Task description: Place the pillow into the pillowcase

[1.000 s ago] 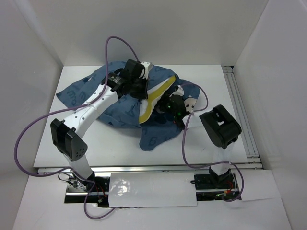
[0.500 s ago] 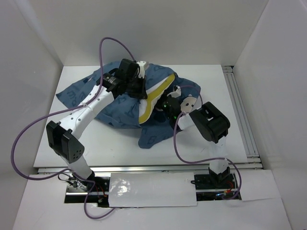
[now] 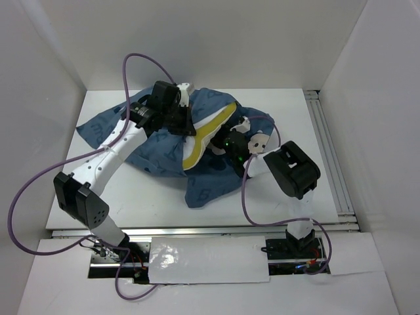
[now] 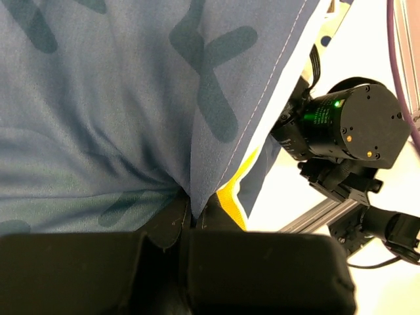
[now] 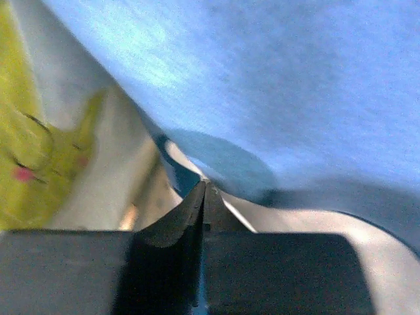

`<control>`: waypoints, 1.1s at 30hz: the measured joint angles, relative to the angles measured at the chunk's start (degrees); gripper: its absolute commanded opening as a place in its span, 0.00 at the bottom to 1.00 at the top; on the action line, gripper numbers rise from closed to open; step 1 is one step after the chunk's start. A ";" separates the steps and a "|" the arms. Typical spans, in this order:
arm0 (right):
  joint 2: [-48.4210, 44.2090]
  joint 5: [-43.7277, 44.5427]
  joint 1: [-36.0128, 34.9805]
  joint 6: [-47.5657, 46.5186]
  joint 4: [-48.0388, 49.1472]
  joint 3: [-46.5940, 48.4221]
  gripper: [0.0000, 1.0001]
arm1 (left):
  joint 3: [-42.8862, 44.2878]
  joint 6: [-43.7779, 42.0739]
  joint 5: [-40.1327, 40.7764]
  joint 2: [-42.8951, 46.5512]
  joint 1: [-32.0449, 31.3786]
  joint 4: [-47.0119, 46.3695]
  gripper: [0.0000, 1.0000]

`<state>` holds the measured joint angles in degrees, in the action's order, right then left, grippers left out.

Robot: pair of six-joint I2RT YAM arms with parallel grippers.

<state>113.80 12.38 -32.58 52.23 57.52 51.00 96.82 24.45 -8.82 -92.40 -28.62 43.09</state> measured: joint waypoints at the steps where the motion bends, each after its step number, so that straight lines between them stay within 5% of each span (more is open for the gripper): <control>1: -0.33 -0.66 0.00 -1.27 -1.57 0.11 0.30 | -0.11 0.04 -0.26 0.17 0.35 0.00 0.00; 7: -2.60 1.90 -1.81 -7.17 -12.35 2.71 0.73 | 0.00 0.20 -1.57 0.55 1.51 -0.39 0.00; 17: -1.36 5.42 -3.04 -8.87 -15.04 7.10 0.82 | 0.37 1.14 -2.45 1.29 2.14 -0.92 0.00; 25: 4.72 4.15 -2.80 -8.63 -8.74 13.11 0.47 | 0.31 1.22 -3.06 3.67 1.95 -1.14 0.00; 26: 5.14 4.00 -2.78 -8.61 -8.74 14.12 0.39 | 0.31 1.22 -3.06 3.80 1.95 -1.14 0.00; 27: 5.44 3.89 -2.78 -8.57 -8.66 14.84 0.17 | 0.28 1.20 -3.08 3.82 1.95 -1.14 0.00; 29: 5.60 3.63 -2.78 -8.15 -8.41 15.34 0.01 | 0.09 1.22 -3.08 4.17 1.95 -1.20 0.00; 33: 5.57 2.80 -2.64 -7.82 -8.55 15.10 0.00 | -0.92 1.29 -2.89 4.85 1.92 -1.25 0.00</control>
<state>119.37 15.18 -35.22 44.40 48.97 66.11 95.90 25.74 -11.70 -87.55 -26.70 41.85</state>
